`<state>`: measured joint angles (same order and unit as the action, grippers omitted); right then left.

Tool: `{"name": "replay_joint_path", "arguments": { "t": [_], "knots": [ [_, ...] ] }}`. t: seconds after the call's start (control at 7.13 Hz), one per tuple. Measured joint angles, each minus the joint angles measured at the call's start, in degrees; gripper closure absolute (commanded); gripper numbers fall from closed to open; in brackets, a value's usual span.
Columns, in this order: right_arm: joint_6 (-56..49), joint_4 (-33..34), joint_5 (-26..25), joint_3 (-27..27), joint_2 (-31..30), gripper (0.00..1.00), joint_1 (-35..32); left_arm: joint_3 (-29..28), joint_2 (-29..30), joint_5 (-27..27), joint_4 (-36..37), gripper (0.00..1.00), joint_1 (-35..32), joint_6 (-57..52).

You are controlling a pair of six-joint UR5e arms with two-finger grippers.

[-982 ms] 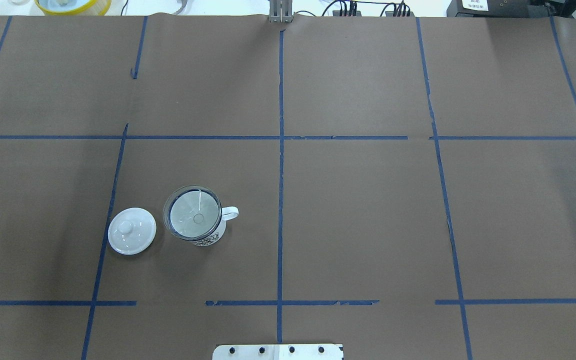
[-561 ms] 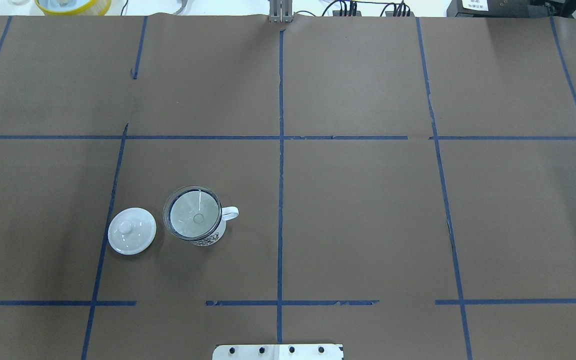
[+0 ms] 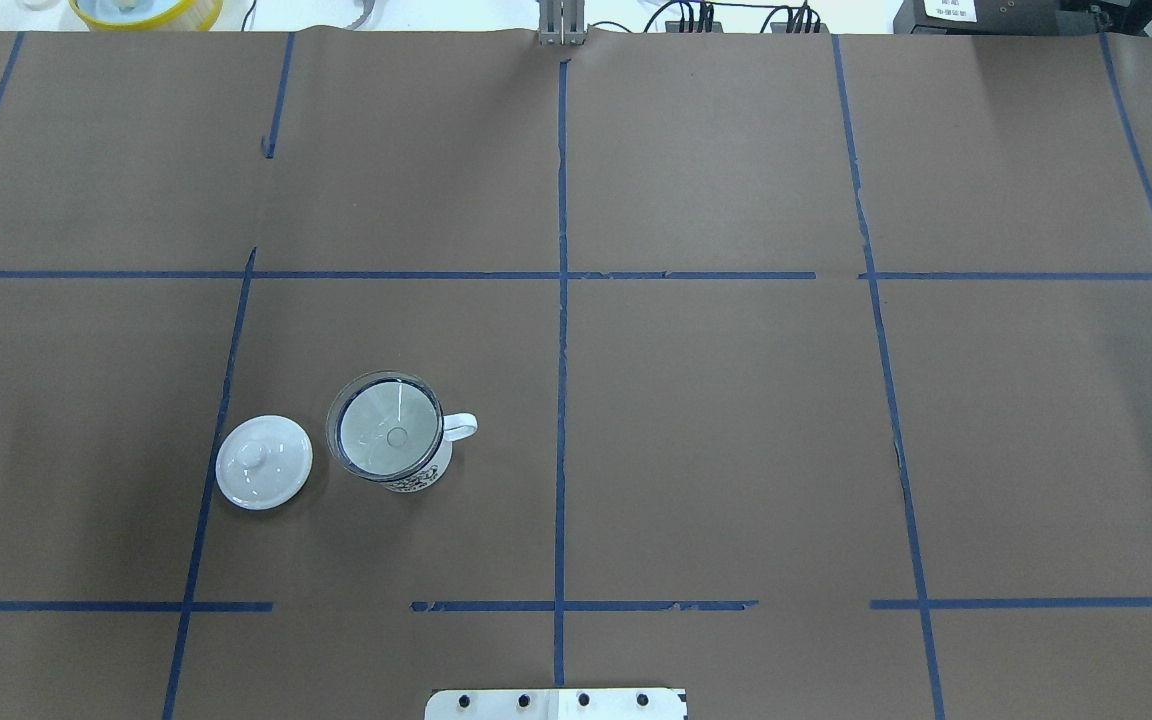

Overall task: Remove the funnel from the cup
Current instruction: 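Move the left gripper from rest toward the white mug, then lower the left gripper over the glass funnel in the mug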

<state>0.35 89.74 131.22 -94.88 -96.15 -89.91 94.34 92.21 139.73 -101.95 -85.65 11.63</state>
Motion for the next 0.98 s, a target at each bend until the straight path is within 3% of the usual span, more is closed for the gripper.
{"name": "replay_joint_path", "arguments": {
  "t": [0.56, 0.7, 0.98],
  "knots": [
    [0.00, 0.00, 0.00, -0.04, 0.00, 0.00, 0.00, 11.97, 8.70, -2.13, -1.39, 0.00, 20.42, 45.02],
    [0.00, 0.00, 0.00, -0.04, 0.00, 0.00, 0.00, 13.66, 13.18, -2.96, 2.17, 0.00, 25.55, 53.30],
    [0.00, 0.00, 0.00, -0.04, 0.00, 0.00, 0.00, 17.18, 24.42, -12.09, 17.04, 0.00, 36.73, 63.16]
  ]
}}
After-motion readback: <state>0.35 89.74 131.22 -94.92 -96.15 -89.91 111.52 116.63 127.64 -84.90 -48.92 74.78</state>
